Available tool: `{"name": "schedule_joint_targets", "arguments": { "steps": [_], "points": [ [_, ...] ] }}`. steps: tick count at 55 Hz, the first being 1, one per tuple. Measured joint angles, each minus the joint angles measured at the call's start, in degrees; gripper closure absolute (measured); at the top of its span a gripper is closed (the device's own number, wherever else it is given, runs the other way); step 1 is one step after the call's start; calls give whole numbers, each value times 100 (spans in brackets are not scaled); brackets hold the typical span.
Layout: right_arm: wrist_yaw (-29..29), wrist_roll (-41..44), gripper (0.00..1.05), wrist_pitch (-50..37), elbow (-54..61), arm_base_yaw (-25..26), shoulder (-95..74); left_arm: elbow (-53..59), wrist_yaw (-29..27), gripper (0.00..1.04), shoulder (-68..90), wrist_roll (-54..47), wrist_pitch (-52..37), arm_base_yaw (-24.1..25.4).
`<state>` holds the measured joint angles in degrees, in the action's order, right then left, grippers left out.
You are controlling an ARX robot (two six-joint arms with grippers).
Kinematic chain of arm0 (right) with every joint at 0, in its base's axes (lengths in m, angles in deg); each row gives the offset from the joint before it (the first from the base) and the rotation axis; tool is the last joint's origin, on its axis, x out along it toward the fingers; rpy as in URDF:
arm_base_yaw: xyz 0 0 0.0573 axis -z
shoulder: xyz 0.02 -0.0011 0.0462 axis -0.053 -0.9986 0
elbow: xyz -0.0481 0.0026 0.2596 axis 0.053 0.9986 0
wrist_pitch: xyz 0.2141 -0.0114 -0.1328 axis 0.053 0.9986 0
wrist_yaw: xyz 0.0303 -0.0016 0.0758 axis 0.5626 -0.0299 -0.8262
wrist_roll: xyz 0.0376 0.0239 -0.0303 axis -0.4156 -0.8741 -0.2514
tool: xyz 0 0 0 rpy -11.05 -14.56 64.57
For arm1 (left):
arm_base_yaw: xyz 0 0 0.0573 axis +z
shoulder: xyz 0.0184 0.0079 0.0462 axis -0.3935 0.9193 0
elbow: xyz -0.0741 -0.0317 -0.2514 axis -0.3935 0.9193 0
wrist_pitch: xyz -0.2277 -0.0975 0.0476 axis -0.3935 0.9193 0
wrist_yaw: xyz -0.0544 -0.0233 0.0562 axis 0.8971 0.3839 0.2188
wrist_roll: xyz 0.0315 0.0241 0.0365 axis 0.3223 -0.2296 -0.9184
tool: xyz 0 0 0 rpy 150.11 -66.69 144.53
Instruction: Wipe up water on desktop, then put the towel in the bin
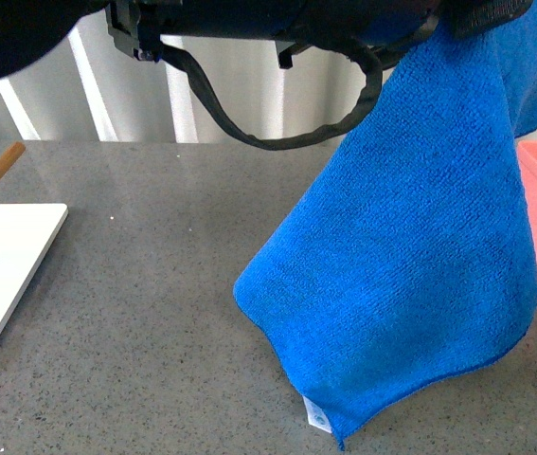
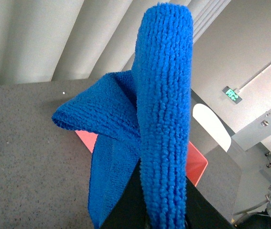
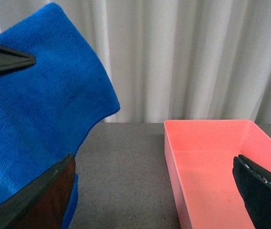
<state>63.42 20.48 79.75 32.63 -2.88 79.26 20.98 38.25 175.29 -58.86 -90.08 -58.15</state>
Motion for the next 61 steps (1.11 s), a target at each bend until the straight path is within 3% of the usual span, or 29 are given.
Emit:
{"name": "schedule_joint_targets", "arguments": {
  "steps": [20, 24, 28, 35, 40, 44, 47, 56, 61],
  "points": [
    [-24, 2, 7, 9, -2, 2, -4, -844, -98, 101, 739, 271, 229, 328],
    [-787, 262, 7, 793, -225, 111, -330, -892, -96, 101, 737, 271, 245, 350],
    [-887, 411, 7, 1355, -299, -111, -678, -951, -90, 101, 732, 273, 247, 348],
    [-365, 627, 7, 1467, -389, -785, -879, -957, -107, 101, 726, 280, 295, 354],
    [-509, 852, 7, 1429, -527, -728, -887, -962, -166, 101, 721, 284, 319, 354],
    [-774, 1032, 7, 715, -527, -413, -1401, -962, -192, 101, 713, 284, 367, 348],
    [-800, 1231, 7, -297, -527, -278, -2332, -962, -219, 101, 695, 306, 382, 343],
    [-1036, 1432, 7, -2881, -737, -262, -5069, -977, -321, 101, 649, 400, 498, 337],
    [-1091, 1460, 7, -3842, -1067, -323, -6234, -1008, -352, 101, 627, 426, 557, 330]
  ]
}}
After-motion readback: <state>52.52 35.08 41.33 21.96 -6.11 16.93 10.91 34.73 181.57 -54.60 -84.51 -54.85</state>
